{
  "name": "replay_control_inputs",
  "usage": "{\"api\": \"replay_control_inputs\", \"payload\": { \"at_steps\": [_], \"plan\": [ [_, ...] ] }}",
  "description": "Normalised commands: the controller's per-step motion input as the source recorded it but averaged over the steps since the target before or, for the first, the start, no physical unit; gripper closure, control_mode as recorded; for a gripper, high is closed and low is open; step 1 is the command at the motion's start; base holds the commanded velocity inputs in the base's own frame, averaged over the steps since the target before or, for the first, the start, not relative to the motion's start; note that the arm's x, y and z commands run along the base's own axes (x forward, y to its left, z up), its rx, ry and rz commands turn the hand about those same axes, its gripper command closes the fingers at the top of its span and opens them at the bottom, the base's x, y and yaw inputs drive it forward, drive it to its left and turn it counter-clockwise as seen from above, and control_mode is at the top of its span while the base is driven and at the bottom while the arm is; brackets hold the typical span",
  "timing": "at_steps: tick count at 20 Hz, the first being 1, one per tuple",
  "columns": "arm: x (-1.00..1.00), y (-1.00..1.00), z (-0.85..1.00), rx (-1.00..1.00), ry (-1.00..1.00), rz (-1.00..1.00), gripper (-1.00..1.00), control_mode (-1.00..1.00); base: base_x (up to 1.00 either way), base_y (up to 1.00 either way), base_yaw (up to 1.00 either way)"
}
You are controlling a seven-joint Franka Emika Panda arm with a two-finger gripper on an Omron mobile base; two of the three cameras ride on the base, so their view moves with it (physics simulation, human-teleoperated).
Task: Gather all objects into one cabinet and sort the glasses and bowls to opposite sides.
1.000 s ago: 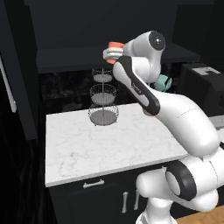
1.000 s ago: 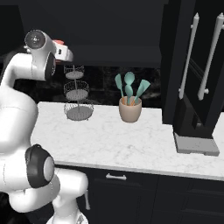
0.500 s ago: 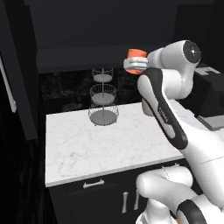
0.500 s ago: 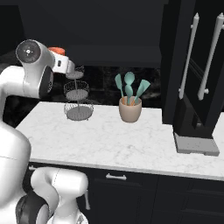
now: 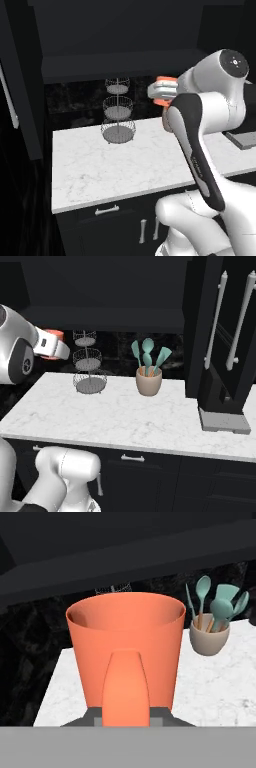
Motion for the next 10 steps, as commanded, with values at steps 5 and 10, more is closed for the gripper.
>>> {"api": "replay_control_inputs", "payload": {
  "at_steps": [5, 10],
  "plan": [
    [-0.75, 0.0, 0.0, 0.0, 0.12, 0.0, 1.0, -1.0, 0.0, 0.0, 0.0],
    [-0.48, 0.0, -0.12, 0.0, -0.01, 0.07, 1.0, -1.0, 0.0, 0.0, 0.0]
  ]
}}
